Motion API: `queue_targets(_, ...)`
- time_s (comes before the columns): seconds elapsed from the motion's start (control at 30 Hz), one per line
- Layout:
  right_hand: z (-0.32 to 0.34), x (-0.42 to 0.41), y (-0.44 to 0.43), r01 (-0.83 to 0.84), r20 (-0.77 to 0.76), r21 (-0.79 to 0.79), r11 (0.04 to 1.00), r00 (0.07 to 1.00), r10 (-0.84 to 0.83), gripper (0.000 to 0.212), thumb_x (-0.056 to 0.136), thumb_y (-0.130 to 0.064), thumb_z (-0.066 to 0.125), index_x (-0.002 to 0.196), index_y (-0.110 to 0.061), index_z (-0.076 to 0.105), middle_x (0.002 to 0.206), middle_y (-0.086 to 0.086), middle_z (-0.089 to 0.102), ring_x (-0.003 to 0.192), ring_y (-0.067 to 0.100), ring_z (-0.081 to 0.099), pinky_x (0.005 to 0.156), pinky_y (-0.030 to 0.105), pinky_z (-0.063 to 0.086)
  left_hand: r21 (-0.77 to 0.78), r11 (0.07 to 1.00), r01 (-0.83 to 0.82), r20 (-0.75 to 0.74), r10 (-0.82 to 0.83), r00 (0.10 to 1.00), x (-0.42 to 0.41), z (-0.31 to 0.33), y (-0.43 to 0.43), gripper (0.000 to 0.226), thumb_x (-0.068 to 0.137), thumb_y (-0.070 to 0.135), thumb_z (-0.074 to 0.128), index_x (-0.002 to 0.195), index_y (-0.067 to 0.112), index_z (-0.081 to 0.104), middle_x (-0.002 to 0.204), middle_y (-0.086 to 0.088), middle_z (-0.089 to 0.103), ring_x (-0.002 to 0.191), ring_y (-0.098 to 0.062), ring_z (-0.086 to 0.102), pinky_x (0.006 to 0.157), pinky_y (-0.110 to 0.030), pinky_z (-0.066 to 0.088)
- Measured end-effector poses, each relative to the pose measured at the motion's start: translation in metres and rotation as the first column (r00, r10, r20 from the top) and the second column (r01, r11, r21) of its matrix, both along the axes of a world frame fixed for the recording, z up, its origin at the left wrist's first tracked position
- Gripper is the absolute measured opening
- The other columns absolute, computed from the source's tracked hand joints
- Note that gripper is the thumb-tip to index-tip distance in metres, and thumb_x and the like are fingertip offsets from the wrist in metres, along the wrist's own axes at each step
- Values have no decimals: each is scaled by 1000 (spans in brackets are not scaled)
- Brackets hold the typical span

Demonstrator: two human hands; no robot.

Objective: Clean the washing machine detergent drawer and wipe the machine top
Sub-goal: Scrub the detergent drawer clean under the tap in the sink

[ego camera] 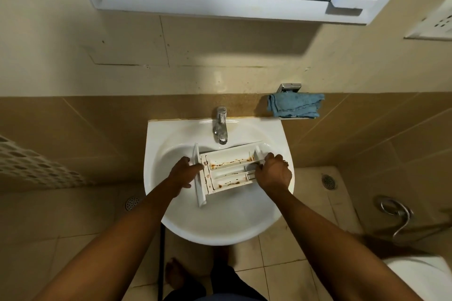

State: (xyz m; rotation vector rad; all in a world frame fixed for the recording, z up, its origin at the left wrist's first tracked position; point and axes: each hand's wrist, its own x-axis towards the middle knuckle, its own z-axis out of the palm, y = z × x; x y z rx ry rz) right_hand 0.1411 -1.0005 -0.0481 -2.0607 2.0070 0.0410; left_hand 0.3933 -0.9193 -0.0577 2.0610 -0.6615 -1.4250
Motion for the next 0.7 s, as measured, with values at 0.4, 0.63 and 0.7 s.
queue_targets(0.4, 35, 19, 25, -154, 181, -72, 985, 970, 165, 43, 91, -30, 67, 130, -13, 61, 127, 11, 59, 115, 32, 59, 94, 37, 50, -85, 978, 192, 240, -167, 956, 24, 35, -10, 56, 96, 37, 66, 144, 17, 48, 133, -12, 62, 116, -30, 62, 100, -44, 55)
queue_targets(0.63, 40, 23, 26, -161, 460, -38, 986, 873, 160, 18, 91, -19, 70, 109, -17, 72, 109, -2, 71, 98, 16, 65, 84, 23, 47, -268, 877, 400, 495, -230, 838, 24, 52, -14, 28, 93, 19, 68, 121, 19, 65, 105, 0, 68, 105, -23, 66, 92, -32, 51)
queue_targets(0.7, 36, 24, 19, -103, 547, 20, 994, 834, 76, 10, 92, -14, 69, 99, -18, 75, 99, -5, 74, 91, 15, 67, 84, 24, 50, -286, 811, 509, 599, -264, 756, 25, 55, -25, 29, 95, 21, 68, 124, 17, 65, 107, -3, 70, 102, -23, 67, 93, -37, 54)
